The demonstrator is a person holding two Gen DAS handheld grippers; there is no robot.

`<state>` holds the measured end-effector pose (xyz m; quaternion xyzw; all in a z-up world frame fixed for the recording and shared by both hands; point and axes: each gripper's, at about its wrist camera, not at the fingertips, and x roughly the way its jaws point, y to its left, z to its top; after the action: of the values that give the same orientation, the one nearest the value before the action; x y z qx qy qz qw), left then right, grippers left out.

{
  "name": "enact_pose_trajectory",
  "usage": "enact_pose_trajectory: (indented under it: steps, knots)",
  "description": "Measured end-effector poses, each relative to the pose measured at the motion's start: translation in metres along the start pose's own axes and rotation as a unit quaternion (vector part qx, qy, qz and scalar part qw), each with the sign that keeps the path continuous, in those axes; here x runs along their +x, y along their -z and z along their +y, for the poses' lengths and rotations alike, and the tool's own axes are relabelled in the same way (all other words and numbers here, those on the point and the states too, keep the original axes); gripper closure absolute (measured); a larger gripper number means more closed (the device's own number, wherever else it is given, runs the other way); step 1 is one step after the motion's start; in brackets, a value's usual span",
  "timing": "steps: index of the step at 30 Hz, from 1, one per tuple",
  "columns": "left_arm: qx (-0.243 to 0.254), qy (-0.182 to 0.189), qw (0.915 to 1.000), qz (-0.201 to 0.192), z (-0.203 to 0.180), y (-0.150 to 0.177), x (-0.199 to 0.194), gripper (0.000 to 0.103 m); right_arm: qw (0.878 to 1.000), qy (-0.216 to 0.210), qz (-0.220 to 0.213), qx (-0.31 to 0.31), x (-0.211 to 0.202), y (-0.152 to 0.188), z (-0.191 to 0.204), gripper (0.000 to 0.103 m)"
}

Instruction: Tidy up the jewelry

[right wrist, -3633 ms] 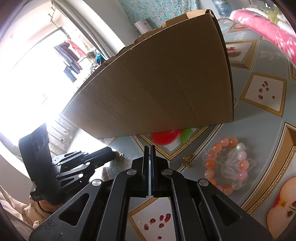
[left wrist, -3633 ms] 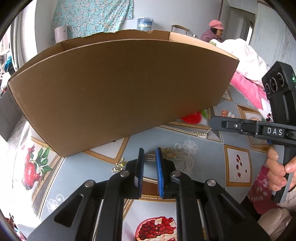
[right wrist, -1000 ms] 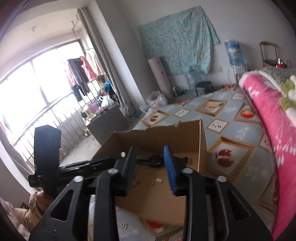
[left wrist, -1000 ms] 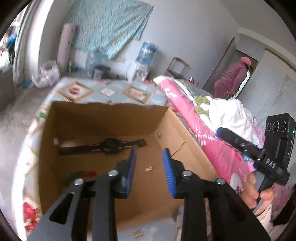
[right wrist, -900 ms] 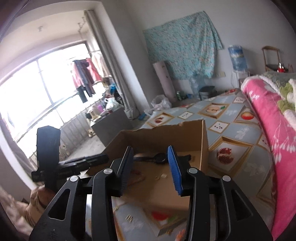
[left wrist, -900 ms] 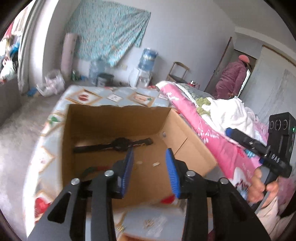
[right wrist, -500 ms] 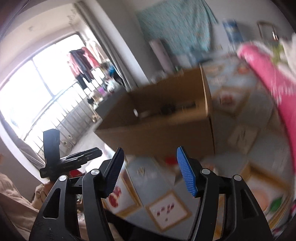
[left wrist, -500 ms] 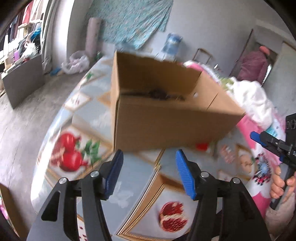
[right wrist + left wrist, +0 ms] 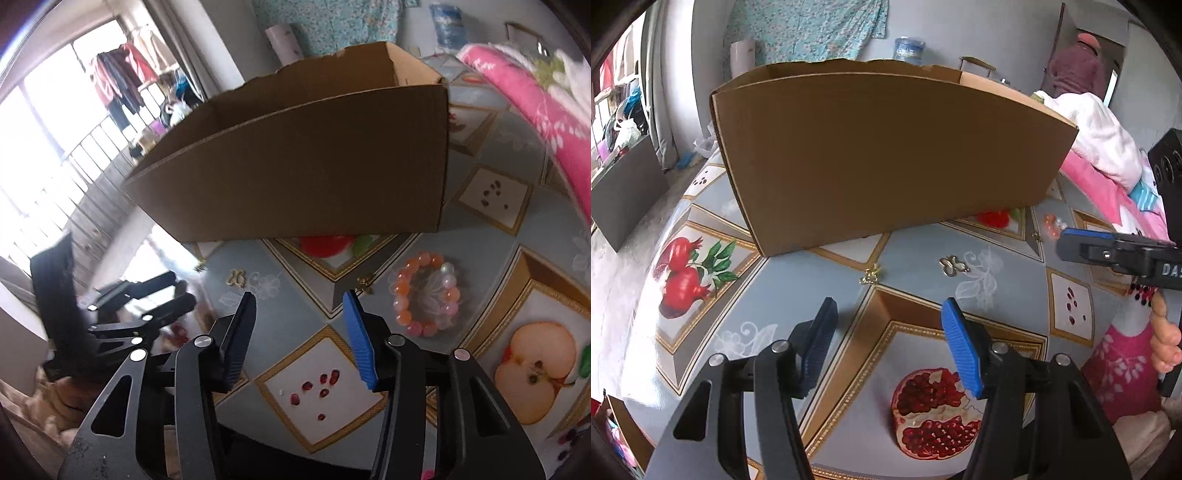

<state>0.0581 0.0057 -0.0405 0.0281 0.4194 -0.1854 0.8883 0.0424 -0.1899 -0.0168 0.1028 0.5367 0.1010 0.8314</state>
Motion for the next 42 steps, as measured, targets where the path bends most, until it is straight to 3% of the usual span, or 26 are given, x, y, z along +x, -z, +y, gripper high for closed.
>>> enact_pose_trajectory:
  steps: [13,19,27,42]
  knots:
    - [0.03,-0.008,0.9994,-0.016,-0.009,0.001,0.005,0.044,0.994,0.094,-0.002,-0.052,0.025,-0.004,0.002,0.07]
    - [0.035,-0.01,0.9992,-0.017,-0.01,0.002,0.006,0.044,0.993,0.093,0.004,-0.069,0.037,-0.008,-0.006,0.077]
    - [0.042,-0.015,0.9988,-0.019,-0.012,0.001,0.008,0.042,0.991,0.092,-0.001,-0.096,0.042,-0.008,-0.007,0.078]
    - [0.047,-0.02,0.9985,-0.018,-0.014,0.001,0.011,0.041,0.993,0.089,-0.008,-0.083,0.047,-0.003,-0.001,0.094]
